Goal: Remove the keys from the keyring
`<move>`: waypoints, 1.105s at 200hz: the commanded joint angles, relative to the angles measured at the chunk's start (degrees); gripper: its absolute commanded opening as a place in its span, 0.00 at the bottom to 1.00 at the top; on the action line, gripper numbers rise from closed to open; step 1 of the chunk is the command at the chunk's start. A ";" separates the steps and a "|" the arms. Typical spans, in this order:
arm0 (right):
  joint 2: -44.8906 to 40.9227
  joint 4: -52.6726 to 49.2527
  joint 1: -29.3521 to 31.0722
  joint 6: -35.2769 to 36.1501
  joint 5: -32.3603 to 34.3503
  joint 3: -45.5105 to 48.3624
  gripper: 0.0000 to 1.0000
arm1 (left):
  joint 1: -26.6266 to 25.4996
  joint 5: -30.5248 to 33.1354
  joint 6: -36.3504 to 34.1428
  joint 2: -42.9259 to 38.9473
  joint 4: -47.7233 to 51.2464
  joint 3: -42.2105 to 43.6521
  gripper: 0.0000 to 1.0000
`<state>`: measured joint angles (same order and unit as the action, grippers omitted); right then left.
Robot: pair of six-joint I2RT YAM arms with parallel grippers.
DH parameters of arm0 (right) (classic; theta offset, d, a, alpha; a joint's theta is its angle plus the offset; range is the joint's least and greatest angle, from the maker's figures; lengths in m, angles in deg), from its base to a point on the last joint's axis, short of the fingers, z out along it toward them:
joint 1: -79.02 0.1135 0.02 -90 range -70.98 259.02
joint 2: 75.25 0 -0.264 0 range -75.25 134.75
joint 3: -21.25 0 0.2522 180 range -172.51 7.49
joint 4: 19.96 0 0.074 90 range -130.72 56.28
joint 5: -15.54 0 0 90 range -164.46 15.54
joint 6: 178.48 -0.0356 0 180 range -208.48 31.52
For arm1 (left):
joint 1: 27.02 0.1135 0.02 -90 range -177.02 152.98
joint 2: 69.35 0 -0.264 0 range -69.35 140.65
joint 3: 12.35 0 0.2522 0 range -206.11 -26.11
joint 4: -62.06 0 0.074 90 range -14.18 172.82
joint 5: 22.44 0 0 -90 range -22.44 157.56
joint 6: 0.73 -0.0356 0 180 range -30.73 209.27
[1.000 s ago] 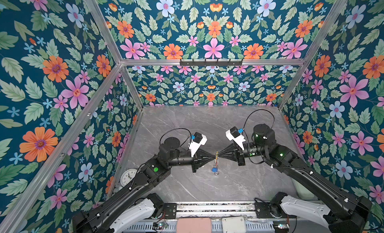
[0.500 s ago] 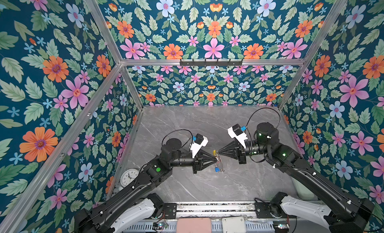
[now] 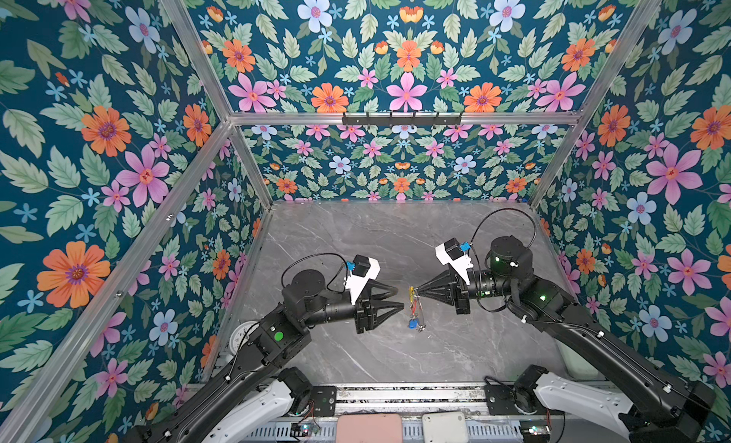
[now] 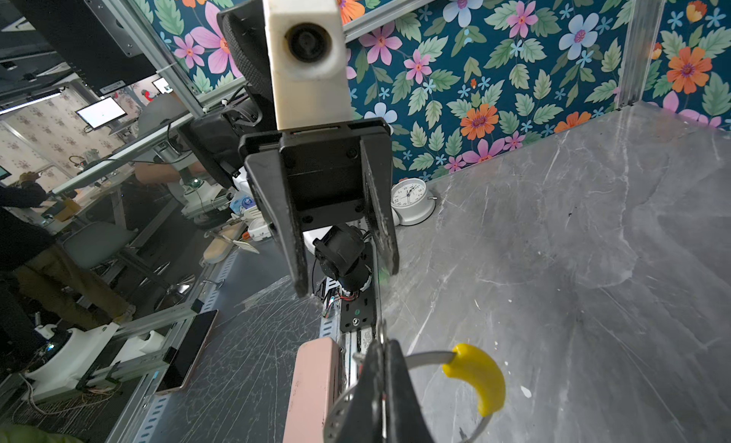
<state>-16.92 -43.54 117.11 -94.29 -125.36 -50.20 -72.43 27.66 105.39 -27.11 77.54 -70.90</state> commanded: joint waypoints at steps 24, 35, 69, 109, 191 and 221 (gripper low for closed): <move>-0.76 4.70 -0.01 -2.17 0.16 0.31 0.00 | 0.01 -0.51 6.36 2.28 -17.52 3.56 0.55; -0.84 5.25 -0.02 -2.66 0.13 0.39 0.00 | 0.06 -1.13 7.66 3.07 -20.48 4.19 0.56; -0.67 6.69 0.05 -3.51 -0.07 0.65 0.00 | 0.06 -1.57 9.47 5.48 -24.00 4.94 0.55; -0.50 7.88 0.05 -4.19 -0.04 0.74 0.00 | 0.06 -2.54 11.74 6.94 -28.08 6.00 0.45; 0.03 8.77 -0.02 -4.92 0.38 0.83 0.00 | 0.03 -4.28 14.11 8.64 -31.93 6.97 0.16; -0.05 9.09 0.03 -5.00 0.88 0.96 0.00 | 0.06 -4.48 14.42 8.65 -32.28 7.09 0.05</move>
<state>-16.90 -36.92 117.11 -98.98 -125.01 -49.28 -72.39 24.21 119.40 -18.39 48.16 -63.91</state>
